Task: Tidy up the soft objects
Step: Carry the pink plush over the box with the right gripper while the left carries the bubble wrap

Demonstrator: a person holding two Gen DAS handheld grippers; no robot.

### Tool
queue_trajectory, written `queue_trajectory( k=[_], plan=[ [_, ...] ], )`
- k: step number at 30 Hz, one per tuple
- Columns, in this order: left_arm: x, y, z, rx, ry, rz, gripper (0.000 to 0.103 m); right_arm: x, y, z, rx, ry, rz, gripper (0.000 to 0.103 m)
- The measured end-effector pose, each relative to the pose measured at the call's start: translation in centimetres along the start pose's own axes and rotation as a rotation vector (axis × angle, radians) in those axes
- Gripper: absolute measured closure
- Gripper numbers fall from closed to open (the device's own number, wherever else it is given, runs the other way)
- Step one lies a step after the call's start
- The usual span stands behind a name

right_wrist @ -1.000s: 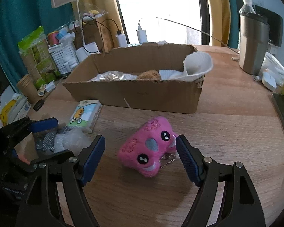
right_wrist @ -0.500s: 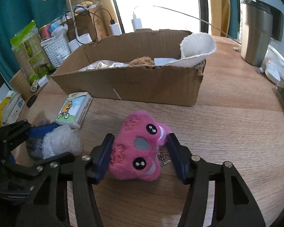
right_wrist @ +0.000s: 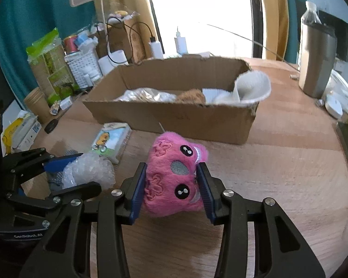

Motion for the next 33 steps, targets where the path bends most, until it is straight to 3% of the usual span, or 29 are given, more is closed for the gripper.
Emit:
queue_trajectory(
  k=[16, 33],
  plan=[
    [3.9, 1.6, -2.6, 0.050, -0.141, 0.036, 0.054, 2.6, 1.8, -2.7, 0.050, -0.088, -0.011, 0.057],
    [4.9, 2.6, -4.8, 0.073, -0.206, 0.069, 0.054, 4.1, 0.8, -5.7, 0.061, -0.160, 0.000, 0.057]
  ],
)
Point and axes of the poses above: each gripper's, at about its wrist camera, not at the fingertips, and x roughly against the way its jaws point, y to its left, z to its underside, the point moved 3 cm from there along -x, roughly the way its jaws point, and after that the axes turned 1 degree about -z, right-handed, at the moved point
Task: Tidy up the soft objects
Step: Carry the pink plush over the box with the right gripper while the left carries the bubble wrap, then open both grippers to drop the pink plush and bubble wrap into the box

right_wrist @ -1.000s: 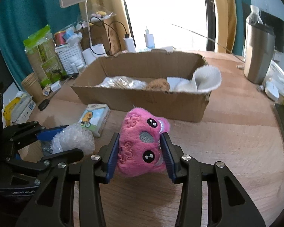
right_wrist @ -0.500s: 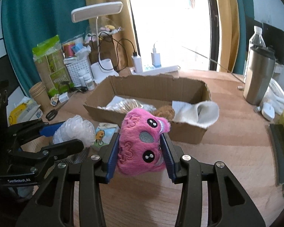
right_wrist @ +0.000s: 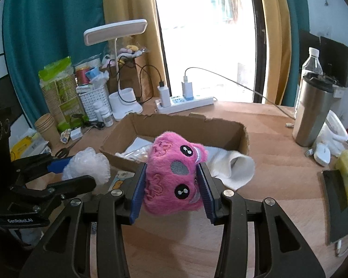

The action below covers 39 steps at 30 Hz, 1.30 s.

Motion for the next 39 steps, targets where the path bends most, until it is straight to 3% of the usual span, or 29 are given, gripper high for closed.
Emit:
queue_trajectory(
  k=[18, 32, 37, 39],
  plan=[
    [-2.5, 0.3, -2.2, 0.006, 0.006, -0.026, 0.054, -1.6, -4.7, -2.5, -0.039, -0.040, 0.006, 0.057],
    [-5.7, 0.5, -3.0, 0.013, 0.054, -0.027, 0.054, -5.0, -7.3, -2.4, -0.087, 0.000, 0.005, 0.057],
    [-6.5, 0.7, -3.2, 0.018, 0.065, -0.029, 0.054, -7.0, -7.4, -1.2, -0.071, 0.071, 0.028, 0.051],
    [-6.8, 0.8, -3.3, 0.019, 0.069, -0.031, 0.054, -6.9, -7.4, -1.2, -0.072, 0.067, 0.015, 0.042]
  ],
)
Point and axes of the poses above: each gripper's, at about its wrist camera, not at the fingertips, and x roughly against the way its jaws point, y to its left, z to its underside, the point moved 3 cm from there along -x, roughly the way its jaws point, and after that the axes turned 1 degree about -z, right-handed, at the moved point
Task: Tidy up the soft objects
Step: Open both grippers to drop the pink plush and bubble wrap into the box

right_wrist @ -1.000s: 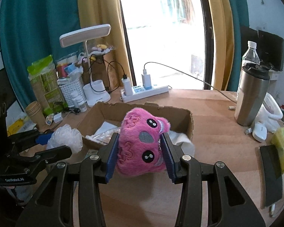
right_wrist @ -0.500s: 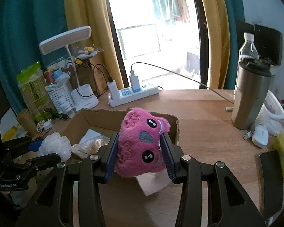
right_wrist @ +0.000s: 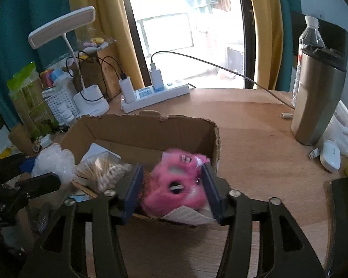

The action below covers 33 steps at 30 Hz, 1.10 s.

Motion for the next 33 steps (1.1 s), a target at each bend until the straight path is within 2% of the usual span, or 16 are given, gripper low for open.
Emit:
queue_trajectory(
  k=[3, 5, 9, 11, 15, 26, 33],
  plan=[
    [-0.4, 0.0, -0.1, 0.002, 0.005, -0.001, 0.054, 0.7, 0.0, -0.3, 0.005, -0.024, 0.001, 0.027],
    [-0.6, 0.0, -0.2, 0.003, 0.008, 0.001, 0.054, 1.2, -0.4, -0.6, 0.002, -0.041, 0.009, 0.025],
    [-0.9, -0.2, -0.4, -0.004, 0.006, -0.001, 0.054, 1.7, -2.0, -0.8, -0.038, -0.059, 0.033, 0.024],
    [-1.0, -0.2, -0.6, -0.003, 0.004, -0.006, 0.054, 0.9, -3.0, -0.3, -0.065, -0.025, 0.052, 0.024],
    [-1.2, -0.2, -1.1, -0.007, 0.001, -0.021, 0.054, -1.9, -4.1, 1.4, -0.090, 0.097, 0.083, 0.024],
    [-3.4, -0.6, -2.8, -0.026, 0.009, -0.062, 0.053, -0.9, -4.8, 1.1, -0.122, 0.029, 0.017, 0.024],
    [-6.4, -0.8, -4.0, -0.032, 0.034, -0.077, 0.053, -0.9, -4.9, 0.5, -0.127, -0.015, -0.023, 0.024]
  ],
)
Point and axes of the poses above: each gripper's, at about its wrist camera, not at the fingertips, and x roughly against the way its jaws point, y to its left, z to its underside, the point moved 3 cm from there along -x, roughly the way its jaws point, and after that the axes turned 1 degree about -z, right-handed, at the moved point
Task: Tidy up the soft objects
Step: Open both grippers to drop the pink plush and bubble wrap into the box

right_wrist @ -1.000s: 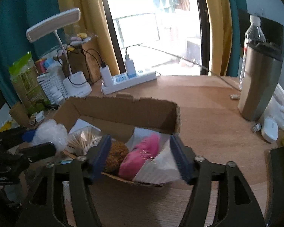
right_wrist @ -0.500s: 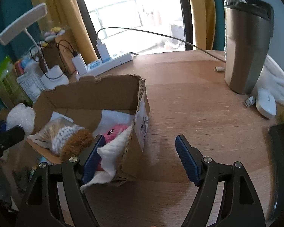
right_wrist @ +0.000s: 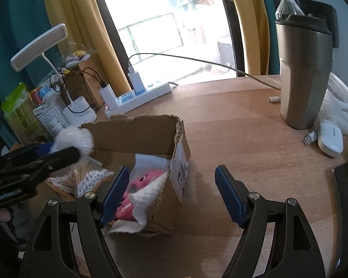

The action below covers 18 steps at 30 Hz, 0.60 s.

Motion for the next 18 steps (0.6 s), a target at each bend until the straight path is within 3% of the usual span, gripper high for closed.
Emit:
queue_trajectory(
  k=[10, 13, 18],
  plan=[
    [-3.1, 0.6, -1.0, 0.022, 0.063, 0.005, 0.048, -1.4, -1.3, -0.1, -0.037, 0.000, -0.016, 0.024],
    [-3.3, 0.8, -0.9, 0.031, 0.074, 0.007, 0.033, -1.5, -1.3, 0.0, -0.035, 0.006, -0.015, 0.024],
    [-2.8, 1.1, -0.7, 0.047, 0.064, 0.017, 0.031, -1.3, -0.9, 0.0, -0.028, 0.004, -0.001, 0.024]
  ],
)
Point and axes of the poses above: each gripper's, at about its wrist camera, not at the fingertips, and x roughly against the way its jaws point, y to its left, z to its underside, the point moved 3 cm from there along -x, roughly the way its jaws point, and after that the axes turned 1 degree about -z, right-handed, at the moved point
